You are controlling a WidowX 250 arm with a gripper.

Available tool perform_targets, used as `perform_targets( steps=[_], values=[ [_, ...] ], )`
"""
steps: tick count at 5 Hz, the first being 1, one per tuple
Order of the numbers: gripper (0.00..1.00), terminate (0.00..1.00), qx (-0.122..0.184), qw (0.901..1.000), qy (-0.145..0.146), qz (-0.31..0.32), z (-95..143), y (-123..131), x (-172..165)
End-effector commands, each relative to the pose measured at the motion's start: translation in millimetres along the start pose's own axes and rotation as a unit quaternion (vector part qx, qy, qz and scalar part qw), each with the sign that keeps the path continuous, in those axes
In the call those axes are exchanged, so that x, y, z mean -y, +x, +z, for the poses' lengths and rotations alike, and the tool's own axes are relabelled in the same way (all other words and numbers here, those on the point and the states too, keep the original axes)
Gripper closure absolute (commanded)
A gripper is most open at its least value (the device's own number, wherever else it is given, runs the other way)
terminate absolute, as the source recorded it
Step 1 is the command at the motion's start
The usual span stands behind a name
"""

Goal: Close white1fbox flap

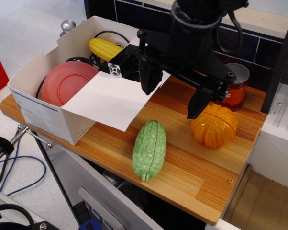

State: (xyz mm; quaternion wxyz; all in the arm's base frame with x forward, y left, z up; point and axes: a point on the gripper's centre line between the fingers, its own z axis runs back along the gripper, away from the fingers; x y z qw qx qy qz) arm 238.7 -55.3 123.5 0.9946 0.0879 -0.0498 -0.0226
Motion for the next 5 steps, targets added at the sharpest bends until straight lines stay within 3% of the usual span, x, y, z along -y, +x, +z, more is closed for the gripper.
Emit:
perform_targets(
  steps=[1, 4, 5],
  values=[
    [0.0, 0.0, 0.0, 1.0, 0.0, 0.0, 0, 0, 0],
    [0.0, 0.0, 0.044, 0.9988, 0.002, -0.019, -51, 3, 10],
    [0.0, 0.0, 0.045, 0.9987, 0.01, -0.023, -62, -1, 18]
  ],
)
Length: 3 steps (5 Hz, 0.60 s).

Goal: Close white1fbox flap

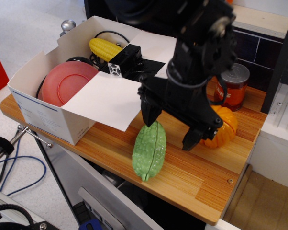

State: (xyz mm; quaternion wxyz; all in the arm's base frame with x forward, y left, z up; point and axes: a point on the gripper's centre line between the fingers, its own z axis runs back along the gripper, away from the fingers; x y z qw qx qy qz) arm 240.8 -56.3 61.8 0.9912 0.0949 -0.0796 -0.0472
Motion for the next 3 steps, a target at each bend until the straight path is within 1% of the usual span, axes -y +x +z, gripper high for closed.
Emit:
perform_targets(
  steps=[1, 2, 3],
  values=[
    [0.0, 0.0, 0.006, 0.9989, 0.045, -0.012, -7, 3, 2],
    [0.0, 0.0, -0.005, 0.9964, 0.078, -0.032, -1, 2, -12],
    [0.0, 0.0, -0.03, 0.9924, 0.104, -0.059, 13, -2, -32]
  ],
)
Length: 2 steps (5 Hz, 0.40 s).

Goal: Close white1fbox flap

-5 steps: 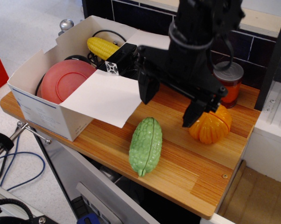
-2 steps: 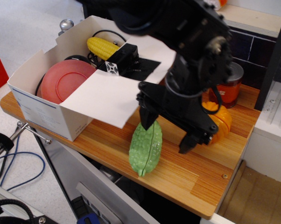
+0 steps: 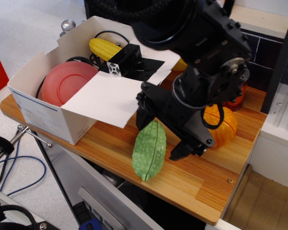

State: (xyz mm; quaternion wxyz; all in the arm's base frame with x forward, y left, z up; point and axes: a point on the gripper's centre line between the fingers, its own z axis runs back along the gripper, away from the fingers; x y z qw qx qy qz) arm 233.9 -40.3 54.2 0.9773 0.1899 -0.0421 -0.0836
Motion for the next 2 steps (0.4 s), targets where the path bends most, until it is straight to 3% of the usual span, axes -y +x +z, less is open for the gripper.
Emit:
perform_targets(
  steps=[1, 2],
  values=[
    [0.0, 0.0, -0.005, 0.9986, 0.037, -0.037, 29, 1, -42],
    [0.0, 0.0, -0.017, 0.9958, 0.063, -0.064, 45, -1, -62]
  ],
)
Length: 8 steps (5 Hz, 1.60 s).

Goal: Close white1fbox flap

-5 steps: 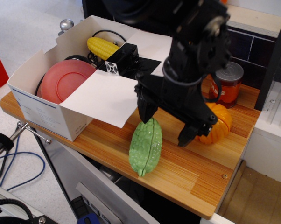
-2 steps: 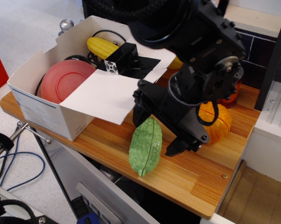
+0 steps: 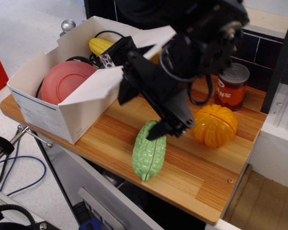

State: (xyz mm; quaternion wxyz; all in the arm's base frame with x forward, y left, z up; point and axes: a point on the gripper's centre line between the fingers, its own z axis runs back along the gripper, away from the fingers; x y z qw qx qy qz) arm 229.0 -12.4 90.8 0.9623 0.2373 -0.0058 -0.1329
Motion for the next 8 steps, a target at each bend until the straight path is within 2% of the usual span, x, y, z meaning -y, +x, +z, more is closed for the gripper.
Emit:
perform_targets(
  steps=[1, 3, 4, 5, 6, 7, 8],
  values=[
    [0.0, 0.0, 0.004, 0.999, 0.024, -0.039, 23, -9, -56],
    [0.0, 0.0, 0.027, 0.9947, -0.038, -0.092, 4, -46, -108],
    [0.0, 0.0, 0.057, 0.9905, -0.055, -0.113, -17, -50, -126],
    [0.0, 0.0, 0.107, 0.9813, -0.112, -0.114, -40, -51, -130],
    [0.0, 0.0, 0.135, 0.9747, -0.15, -0.096, -55, -50, -125],
    [0.0, 0.0, 0.145, 0.9743, -0.157, -0.069, -63, -49, -119],
    [0.0, 1.0, 0.151, 0.9739, -0.156, -0.066, -54, -49, -120]
  ],
)
